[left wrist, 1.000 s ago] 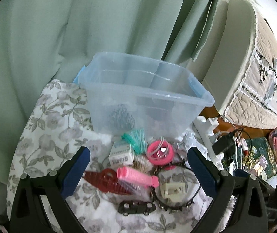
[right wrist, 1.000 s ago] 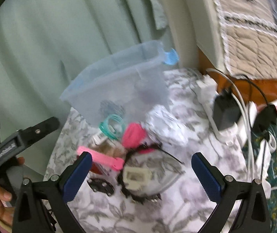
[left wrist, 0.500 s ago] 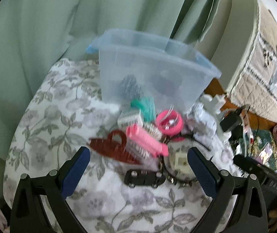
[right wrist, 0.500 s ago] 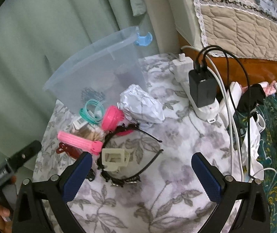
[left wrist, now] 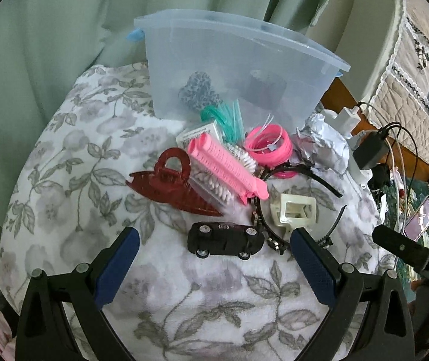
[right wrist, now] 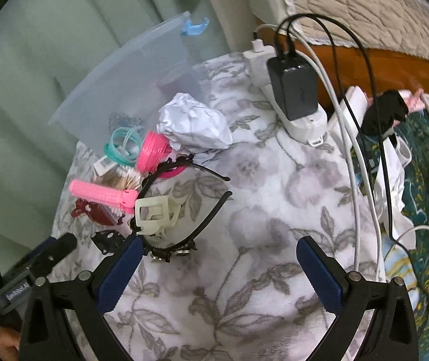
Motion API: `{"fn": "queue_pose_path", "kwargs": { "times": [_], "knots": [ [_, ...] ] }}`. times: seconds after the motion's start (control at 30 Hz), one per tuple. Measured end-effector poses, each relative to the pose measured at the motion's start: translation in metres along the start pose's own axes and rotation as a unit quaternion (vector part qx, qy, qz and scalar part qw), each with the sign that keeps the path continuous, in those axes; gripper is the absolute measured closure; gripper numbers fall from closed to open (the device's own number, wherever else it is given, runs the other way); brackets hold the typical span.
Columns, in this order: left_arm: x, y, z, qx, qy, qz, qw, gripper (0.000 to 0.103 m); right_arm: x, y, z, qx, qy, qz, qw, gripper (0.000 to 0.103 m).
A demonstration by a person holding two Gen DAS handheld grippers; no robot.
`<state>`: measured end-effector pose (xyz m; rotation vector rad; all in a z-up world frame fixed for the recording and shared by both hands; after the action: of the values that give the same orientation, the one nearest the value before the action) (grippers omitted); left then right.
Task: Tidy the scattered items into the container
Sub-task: 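Withdraw both tools from the box and move toward the remaining items, then grasp the black toy car with the left tool while the right tool grasps the cream clip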
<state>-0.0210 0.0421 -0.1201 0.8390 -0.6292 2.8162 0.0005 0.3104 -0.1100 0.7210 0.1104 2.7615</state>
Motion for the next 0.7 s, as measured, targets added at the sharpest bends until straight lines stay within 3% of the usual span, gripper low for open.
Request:
{"fn": "queue_pose_path", "kwargs": {
  "times": [0.2,0.43,0.7],
  "knots": [
    [-0.005,0.010,-0.018,0.009,0.035,0.025,0.9990,0.003,-0.005,0.021,-0.008,-0.001,0.009,0.041,0.999,0.000],
    [-0.007,0.027,-0.029,0.004,0.049,0.071,0.9963,0.003,-0.007,0.033,-0.018,-0.006,0.017,0.063,0.998,0.000],
    [-0.008,0.018,-0.050,0.000,0.078,0.052,0.9956,0.003,-0.005,0.033,-0.032,-0.001,0.030,0.064,0.997,0.000]
  ]
}}
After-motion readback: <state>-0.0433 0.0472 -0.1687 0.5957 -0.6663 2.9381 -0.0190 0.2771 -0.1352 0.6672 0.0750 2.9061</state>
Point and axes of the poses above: each gripper's, at about its wrist camera, not at the fingertips, and z roughly against the way its jaws point, y to its left, x to its top, the point moved 2 cm from there along -z, roughly the way its jaws point, and after that the axes turned 14 degrees about -x, right-handed, at the moved point
